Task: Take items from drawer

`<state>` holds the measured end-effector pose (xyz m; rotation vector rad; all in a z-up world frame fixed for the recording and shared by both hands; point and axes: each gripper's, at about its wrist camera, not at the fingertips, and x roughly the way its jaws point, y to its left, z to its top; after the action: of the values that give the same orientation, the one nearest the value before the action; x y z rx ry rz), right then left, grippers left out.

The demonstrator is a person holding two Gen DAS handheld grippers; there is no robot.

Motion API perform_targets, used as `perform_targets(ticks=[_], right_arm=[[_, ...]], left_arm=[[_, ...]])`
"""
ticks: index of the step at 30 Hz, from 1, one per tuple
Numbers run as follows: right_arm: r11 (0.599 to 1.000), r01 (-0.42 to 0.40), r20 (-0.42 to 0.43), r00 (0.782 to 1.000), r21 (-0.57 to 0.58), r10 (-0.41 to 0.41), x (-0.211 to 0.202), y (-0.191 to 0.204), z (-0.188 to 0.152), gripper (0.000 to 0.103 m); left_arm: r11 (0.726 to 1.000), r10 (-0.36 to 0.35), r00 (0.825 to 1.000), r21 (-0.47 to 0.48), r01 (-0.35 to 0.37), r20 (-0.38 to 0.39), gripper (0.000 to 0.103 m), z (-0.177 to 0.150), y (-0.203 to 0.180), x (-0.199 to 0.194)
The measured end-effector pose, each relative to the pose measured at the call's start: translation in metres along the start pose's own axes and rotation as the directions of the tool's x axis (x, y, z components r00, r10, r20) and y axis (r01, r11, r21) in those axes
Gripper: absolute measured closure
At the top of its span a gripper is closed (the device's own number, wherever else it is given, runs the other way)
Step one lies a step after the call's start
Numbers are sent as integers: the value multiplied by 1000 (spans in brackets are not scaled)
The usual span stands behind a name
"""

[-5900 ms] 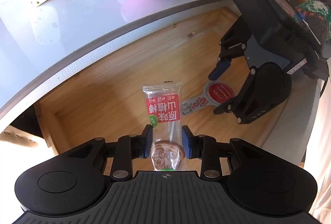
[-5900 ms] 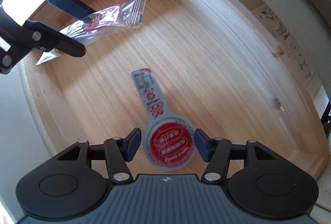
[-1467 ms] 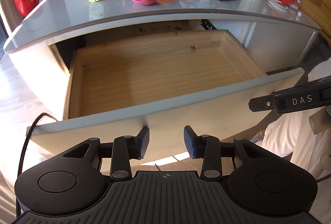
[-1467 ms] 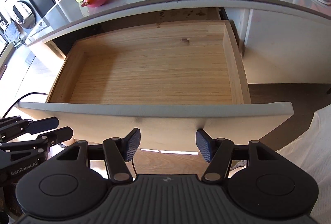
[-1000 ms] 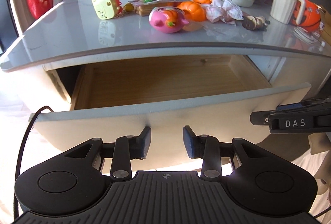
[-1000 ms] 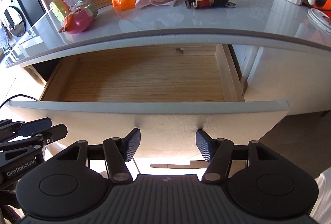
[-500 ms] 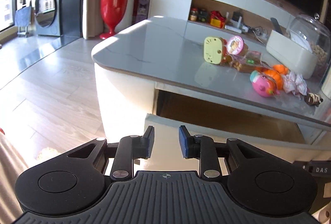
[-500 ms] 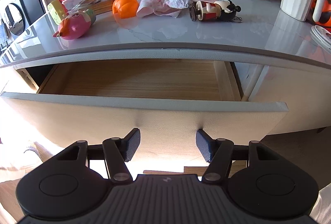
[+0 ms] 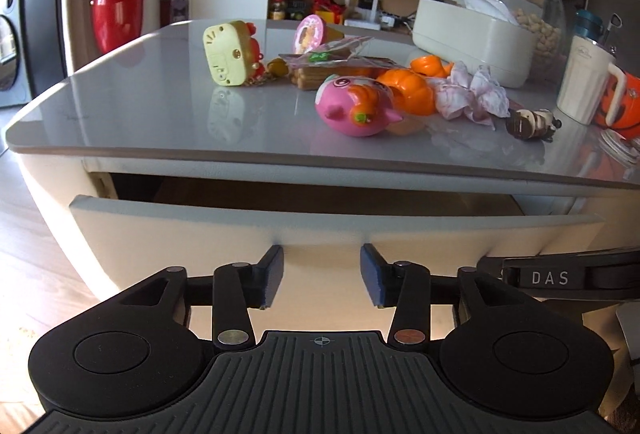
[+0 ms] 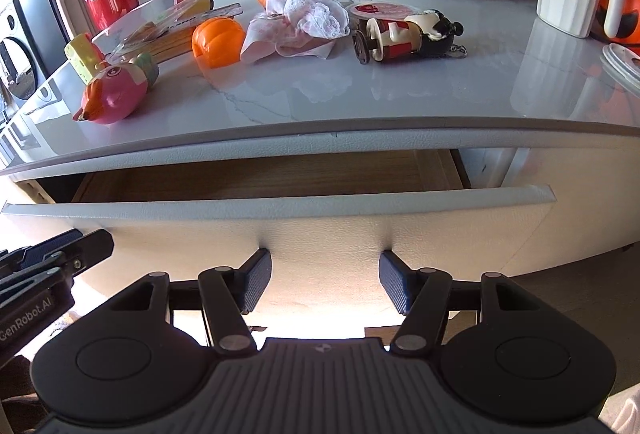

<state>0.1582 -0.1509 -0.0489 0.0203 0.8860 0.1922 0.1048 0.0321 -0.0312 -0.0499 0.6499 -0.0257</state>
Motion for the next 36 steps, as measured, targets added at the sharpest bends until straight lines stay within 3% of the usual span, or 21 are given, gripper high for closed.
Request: perform_targets(ticks=[4,9,11,13,17,22,25,27,32,36], right_arm=[[1000,3,16,1000,3,-3,10,0,10,42],[1000,16,51,999,-11,-16,24,0,20,42],[1000,21,56,998,-7,-21,25,1,20,42],[999,25,63,998,-19,-24,25,3,19,42],[999,23,66,998,-35,-21,25,2,17,42],[992,127,51,991,2,-127,19,-16,8,42],[986,161,53,985,47,-163,8,-31,3,42],[981,184,67,980,61,-188,-4,-37,0,42],[989,124,70,989,85,-130,-47,-42,-8,42],[997,58,75,995,41,-61,-87,-29,-27,42]], left_arm=[[1000,8,1000,-6,-8,23,52,6,0,13],[996,-5,1000,-87,6,16,51,20,7,27],[997,-3,1000,-74,4,16,44,20,3,28],[999,-21,1000,-44,22,21,27,18,-2,30],[998,-43,999,-39,44,20,17,17,-5,33],[997,-48,999,-52,49,24,0,18,-15,40],[999,-5,1000,-46,6,25,0,17,-23,42],[999,-17,1000,-33,18,14,0,16,-20,41],[996,-46,997,-73,42,-56,0,18,-2,7],[999,-39,997,17,41,-72,0,7,3,-49]])
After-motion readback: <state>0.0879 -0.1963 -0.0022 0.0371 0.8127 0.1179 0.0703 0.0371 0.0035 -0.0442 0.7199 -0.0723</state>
